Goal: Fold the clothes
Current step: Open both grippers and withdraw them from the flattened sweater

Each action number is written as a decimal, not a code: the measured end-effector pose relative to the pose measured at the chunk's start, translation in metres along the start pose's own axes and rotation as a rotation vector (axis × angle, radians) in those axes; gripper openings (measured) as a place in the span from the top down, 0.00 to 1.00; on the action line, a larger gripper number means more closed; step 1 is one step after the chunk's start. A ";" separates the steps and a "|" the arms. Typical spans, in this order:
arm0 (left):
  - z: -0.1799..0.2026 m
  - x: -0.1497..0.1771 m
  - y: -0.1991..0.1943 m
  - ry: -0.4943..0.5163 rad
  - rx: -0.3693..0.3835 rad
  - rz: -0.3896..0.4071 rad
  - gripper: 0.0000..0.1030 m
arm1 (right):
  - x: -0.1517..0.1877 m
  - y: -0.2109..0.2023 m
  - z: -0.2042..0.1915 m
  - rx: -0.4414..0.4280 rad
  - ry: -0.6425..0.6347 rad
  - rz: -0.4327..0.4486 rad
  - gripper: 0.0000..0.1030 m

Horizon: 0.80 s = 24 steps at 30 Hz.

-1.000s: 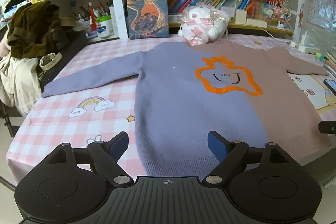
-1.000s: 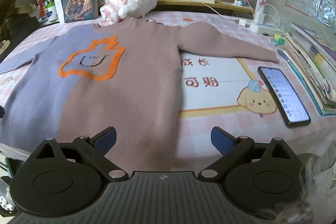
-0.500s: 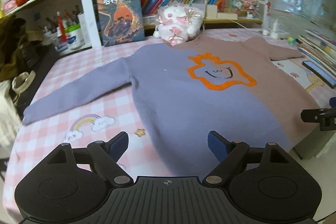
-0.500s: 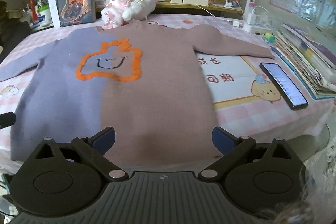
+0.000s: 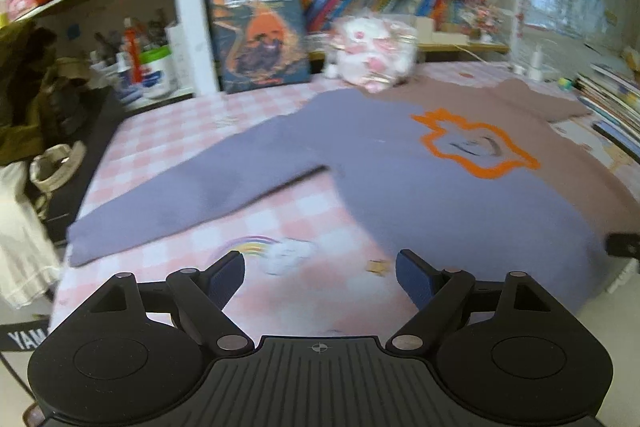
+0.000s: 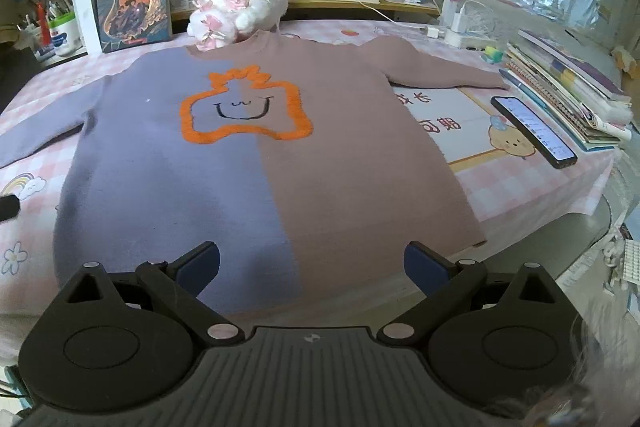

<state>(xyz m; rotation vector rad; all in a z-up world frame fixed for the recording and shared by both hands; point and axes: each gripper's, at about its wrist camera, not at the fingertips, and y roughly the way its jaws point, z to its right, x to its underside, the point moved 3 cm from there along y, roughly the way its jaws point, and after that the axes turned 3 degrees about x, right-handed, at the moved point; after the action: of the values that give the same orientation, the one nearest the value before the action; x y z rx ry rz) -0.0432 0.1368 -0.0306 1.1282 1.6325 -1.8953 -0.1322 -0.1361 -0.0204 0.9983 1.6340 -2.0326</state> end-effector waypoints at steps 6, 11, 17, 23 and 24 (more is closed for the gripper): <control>-0.043 -0.003 0.013 -0.054 -0.072 0.003 0.17 | -0.004 -0.001 -0.012 0.022 0.000 0.006 0.03; -0.064 -0.006 0.020 -0.086 -0.102 0.013 0.17 | -0.009 0.001 -0.018 0.030 -0.009 0.011 0.03; -0.082 -0.011 0.028 -0.096 -0.141 0.022 0.17 | -0.016 0.005 -0.020 0.042 -0.001 0.021 0.03; -0.101 -0.015 0.038 -0.134 -0.169 0.027 0.17 | -0.019 0.008 -0.019 0.053 0.007 0.021 0.03; -0.104 -0.016 0.040 -0.140 -0.173 0.027 0.17 | -0.019 0.008 -0.018 0.055 0.008 0.021 0.03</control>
<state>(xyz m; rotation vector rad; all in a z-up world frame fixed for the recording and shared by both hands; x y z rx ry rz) 0.0287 0.2229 -0.0431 0.9220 1.6583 -1.7372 -0.1083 -0.1238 -0.0147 1.0392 1.5726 -2.0729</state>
